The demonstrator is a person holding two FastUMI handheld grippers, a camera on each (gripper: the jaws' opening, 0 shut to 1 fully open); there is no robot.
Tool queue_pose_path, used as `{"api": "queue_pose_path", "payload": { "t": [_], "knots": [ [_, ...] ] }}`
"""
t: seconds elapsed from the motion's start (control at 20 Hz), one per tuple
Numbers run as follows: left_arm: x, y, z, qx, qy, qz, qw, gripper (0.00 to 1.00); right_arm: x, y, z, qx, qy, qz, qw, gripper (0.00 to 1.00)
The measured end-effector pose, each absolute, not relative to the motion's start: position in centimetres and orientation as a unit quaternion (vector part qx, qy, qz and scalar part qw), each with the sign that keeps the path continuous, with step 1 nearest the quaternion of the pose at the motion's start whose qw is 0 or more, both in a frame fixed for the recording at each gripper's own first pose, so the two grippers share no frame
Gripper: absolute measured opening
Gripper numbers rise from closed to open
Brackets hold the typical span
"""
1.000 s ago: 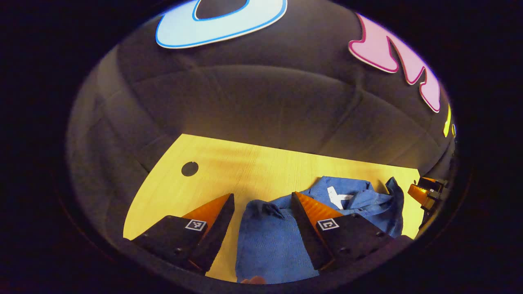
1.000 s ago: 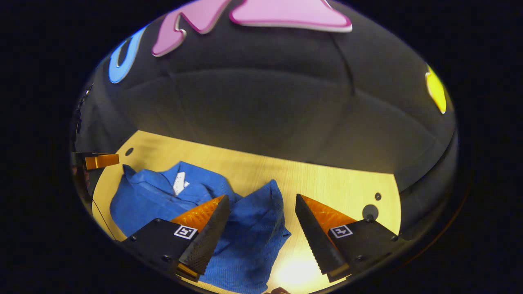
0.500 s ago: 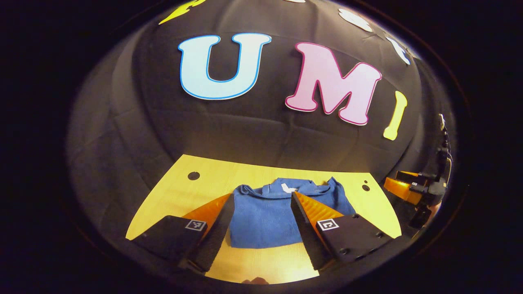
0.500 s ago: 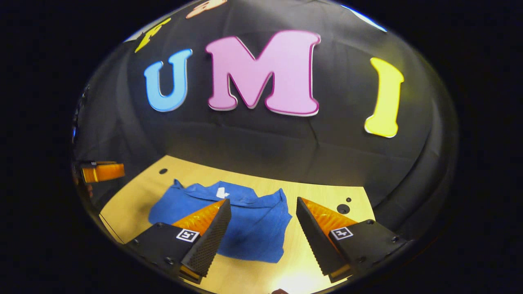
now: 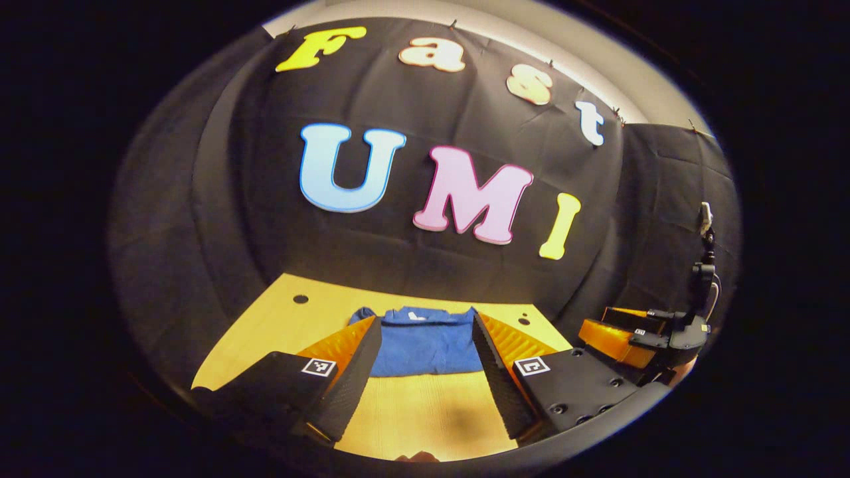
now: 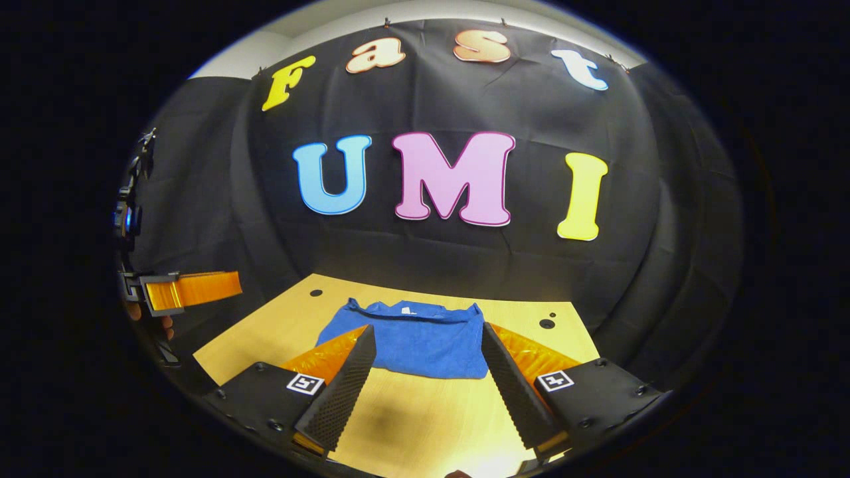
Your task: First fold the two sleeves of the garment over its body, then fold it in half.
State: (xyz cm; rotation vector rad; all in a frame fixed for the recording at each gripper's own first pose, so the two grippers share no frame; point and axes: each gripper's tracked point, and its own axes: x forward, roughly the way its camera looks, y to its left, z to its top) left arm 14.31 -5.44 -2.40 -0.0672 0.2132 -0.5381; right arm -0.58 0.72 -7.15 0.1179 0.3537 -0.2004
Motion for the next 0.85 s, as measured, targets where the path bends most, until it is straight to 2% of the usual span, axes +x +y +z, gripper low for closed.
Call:
{"api": "queue_pose_path", "payload": {
  "t": [0.05, 0.1, 0.25, 0.4, 0.65, 0.8, 0.85],
  "knots": [
    [13.1, -4.7, -0.5, -0.024, 0.074, -0.262, 0.962, 0.8, -2.0, 1.2, -6.3, 0.059, 0.172, -0.102, 0.978, 0.95],
    [12.4, -3.8, 0.0, -0.006, 0.051, -0.251, 0.967, 0.77, -3.2, 1.6, -5.3, 0.058, 0.165, -0.104, 0.979, 1.0],
    [9.7, -3.2, -0.4, 0.038, 0.053, -0.23, 0.971, 0.78, -6.0, 2.1, -2.5, 0.048, 0.144, -0.114, 0.982, 1.0],
    [6.7, -5.1, 0.8, -0.01, 0.078, -0.249, 0.965, 0.77, -7.6, 2.2, -0.9, 0.04, 0.129, -0.114, 0.984, 1.0],
    [5.7, -6.5, 4.8, -0.001, 0.013, -0.247, 0.969, 0.77, -8.7, 1.8, -0.8, 0.083, 0.134, -0.106, 0.982, 0.99],
    [4.6, -9.8, 7.5, 0.023, -0.039, -0.275, 0.96, 0.77, -7.8, 0.2, 0.4, 0.099, 0.125, -0.116, 0.98, 0.99],
    [4.6, -11.0, 7.4, 0.027, -0.04, -0.288, 0.956, 0.77, -7.8, 0.0, 0.2, 0.1, 0.134, -0.121, 0.979, 0.93]
  ]
}}
